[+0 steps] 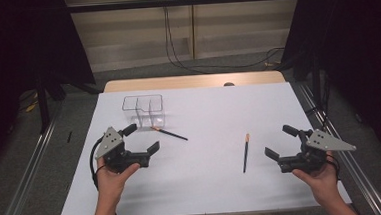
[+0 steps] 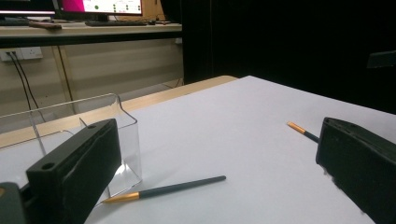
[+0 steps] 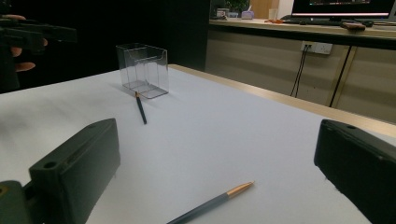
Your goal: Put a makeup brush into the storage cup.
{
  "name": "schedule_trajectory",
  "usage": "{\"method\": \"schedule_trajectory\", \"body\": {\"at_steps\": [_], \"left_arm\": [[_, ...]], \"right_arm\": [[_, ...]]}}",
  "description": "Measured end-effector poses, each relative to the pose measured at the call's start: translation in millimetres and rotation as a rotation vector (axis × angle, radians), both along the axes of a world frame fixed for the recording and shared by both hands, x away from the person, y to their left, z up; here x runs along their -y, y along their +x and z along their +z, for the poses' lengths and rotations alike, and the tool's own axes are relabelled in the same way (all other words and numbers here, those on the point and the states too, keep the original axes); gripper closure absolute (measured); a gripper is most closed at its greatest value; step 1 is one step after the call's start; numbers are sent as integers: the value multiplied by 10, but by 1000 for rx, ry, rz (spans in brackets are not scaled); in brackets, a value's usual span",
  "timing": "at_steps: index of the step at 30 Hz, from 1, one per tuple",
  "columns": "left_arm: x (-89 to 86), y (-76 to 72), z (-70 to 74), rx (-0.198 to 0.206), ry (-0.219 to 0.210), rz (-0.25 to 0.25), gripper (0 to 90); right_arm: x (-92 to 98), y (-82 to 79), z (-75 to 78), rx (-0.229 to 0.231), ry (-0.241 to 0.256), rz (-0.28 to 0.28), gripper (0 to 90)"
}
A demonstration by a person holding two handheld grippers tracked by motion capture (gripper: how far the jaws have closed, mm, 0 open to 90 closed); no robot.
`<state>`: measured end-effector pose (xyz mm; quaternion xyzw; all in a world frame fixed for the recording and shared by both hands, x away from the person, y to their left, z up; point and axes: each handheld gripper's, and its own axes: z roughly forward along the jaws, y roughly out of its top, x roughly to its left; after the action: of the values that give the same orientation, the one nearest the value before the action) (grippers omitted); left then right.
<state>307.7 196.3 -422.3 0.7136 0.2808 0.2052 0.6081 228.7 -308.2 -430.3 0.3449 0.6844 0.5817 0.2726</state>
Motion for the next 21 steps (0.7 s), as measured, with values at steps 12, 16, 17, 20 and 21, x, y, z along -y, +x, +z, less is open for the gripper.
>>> {"method": "schedule_trajectory", "body": {"at_steps": [12,16,17,20,21], "left_arm": [[191,192,-28,-15,4,8,1],[290,275,-54,-27,7,12,1],[290,275,-54,-27,7,12,1],[343,317,-57,-37,5,18,1],[359,330,-54,-34,8,20,1]], "right_arm": [[-2,18,-4,-1,2,-1,0],[-13,15,-5,1,-2,4,0],[-13,15,-5,1,-2,4,0],[-10,9,1,4,-2,2,0],[-10,9,1,4,-2,2,0]]}}
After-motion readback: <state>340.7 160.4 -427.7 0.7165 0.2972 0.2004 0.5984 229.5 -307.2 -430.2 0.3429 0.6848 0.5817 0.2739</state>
